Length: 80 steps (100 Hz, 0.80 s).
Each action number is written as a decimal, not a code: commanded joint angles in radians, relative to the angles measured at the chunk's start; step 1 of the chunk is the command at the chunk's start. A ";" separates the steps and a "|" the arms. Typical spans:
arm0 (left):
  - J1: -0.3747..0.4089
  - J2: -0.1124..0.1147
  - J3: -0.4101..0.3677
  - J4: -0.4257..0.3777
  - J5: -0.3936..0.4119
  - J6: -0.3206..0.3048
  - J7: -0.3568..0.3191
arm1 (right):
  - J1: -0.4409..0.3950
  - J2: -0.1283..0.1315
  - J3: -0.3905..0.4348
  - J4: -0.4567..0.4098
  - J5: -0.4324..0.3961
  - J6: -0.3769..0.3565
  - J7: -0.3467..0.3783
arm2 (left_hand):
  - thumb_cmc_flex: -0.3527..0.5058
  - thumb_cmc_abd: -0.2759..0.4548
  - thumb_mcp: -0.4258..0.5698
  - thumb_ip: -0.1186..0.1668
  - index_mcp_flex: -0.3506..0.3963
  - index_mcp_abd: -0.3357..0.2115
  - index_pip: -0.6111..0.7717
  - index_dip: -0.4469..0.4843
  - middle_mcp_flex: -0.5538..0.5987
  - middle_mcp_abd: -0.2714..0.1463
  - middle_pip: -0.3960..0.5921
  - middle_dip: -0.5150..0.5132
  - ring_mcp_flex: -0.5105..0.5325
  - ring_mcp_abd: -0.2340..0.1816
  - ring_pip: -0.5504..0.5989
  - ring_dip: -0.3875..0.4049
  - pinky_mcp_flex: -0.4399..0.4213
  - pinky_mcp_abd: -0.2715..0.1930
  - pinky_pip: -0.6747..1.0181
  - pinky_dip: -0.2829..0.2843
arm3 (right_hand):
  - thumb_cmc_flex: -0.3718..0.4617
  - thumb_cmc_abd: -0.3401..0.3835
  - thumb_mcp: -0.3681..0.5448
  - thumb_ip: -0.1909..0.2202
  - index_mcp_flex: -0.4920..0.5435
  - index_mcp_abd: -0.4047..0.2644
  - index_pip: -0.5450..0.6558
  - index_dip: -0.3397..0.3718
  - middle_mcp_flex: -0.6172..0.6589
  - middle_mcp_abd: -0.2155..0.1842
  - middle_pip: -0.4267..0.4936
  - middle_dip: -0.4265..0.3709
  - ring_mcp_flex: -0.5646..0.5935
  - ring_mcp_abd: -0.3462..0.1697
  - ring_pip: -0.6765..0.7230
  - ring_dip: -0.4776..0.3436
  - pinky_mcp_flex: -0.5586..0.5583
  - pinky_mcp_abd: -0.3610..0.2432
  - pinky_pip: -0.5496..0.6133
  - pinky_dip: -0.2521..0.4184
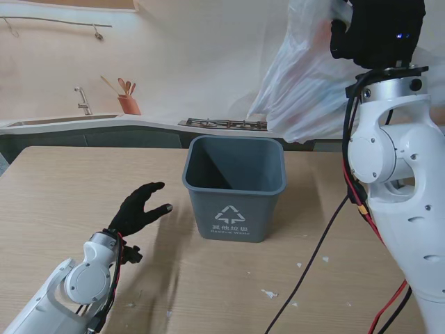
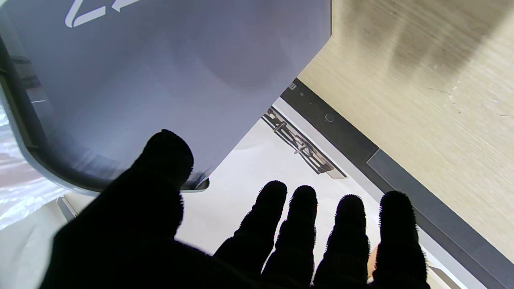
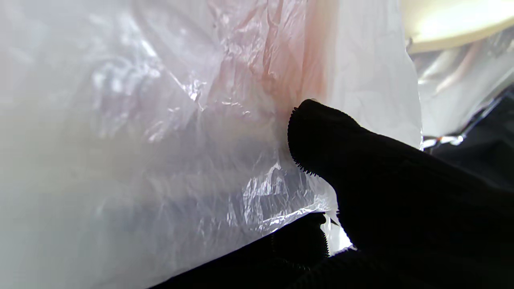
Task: Fit the garbage bag over the bin
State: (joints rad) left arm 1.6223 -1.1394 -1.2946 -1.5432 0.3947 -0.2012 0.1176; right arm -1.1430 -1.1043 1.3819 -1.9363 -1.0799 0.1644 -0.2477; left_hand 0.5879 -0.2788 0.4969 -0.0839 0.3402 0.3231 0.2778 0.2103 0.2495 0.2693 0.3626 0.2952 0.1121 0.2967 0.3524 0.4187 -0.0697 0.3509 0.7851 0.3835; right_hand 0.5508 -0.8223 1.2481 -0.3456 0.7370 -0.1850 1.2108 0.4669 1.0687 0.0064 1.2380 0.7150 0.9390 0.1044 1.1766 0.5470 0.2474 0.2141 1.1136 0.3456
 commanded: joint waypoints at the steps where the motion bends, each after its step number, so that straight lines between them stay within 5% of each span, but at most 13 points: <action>1: 0.005 -0.004 0.000 -0.010 -0.003 -0.001 -0.013 | 0.025 -0.021 -0.024 -0.006 0.008 0.008 0.001 | -0.001 0.026 -0.009 0.024 -0.002 -0.014 -0.001 -0.003 -0.011 -0.006 -0.003 -0.006 -0.005 -0.008 0.000 -0.009 -0.001 0.013 -0.024 -0.006 | 0.034 0.031 0.008 0.027 -0.020 0.013 0.022 0.020 -0.017 0.010 0.038 -0.003 -0.012 -0.005 0.018 0.014 -0.019 -0.015 0.038 0.025; 41: 0.012 -0.004 -0.017 -0.015 -0.001 -0.007 -0.008 | 0.112 -0.041 -0.172 0.041 0.057 0.037 -0.016 | -0.003 0.027 -0.008 0.024 0.000 -0.012 -0.001 -0.003 -0.010 -0.006 -0.003 -0.007 -0.005 -0.008 -0.001 -0.008 -0.001 0.014 -0.025 -0.007 | 0.031 0.022 0.010 0.030 -0.015 0.005 0.025 0.016 -0.010 0.003 0.039 -0.007 -0.005 -0.010 0.015 0.014 -0.010 -0.017 0.049 0.033; 80: 0.012 -0.004 -0.020 -0.016 0.000 0.002 -0.010 | 0.159 -0.023 -0.222 0.098 0.052 -0.082 0.085 | -0.001 0.026 -0.008 0.024 -0.001 -0.013 -0.003 -0.004 -0.011 -0.007 -0.004 -0.007 -0.005 -0.009 -0.002 -0.008 -0.001 0.014 -0.025 -0.007 | 0.015 -0.011 0.040 0.018 0.011 -0.011 0.014 0.016 0.008 -0.006 0.029 -0.006 0.009 -0.012 0.007 0.009 -0.008 -0.015 0.050 0.035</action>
State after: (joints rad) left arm 1.6328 -1.1408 -1.3175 -1.5532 0.3967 -0.2052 0.1232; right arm -0.9883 -1.1254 1.1699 -1.8428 -1.0245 0.0838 -0.1727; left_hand 0.5879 -0.2789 0.4969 -0.0839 0.3402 0.3231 0.2778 0.2103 0.2495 0.2693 0.3625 0.2952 0.1121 0.2967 0.3524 0.4187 -0.0697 0.3586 0.7849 0.3835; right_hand 0.5509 -0.8136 1.2467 -0.3456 0.7408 -0.1846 1.2119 0.4670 1.0673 0.0064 1.2389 0.7133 0.9389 0.1044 1.1766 0.5529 0.2489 0.2121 1.1332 0.3565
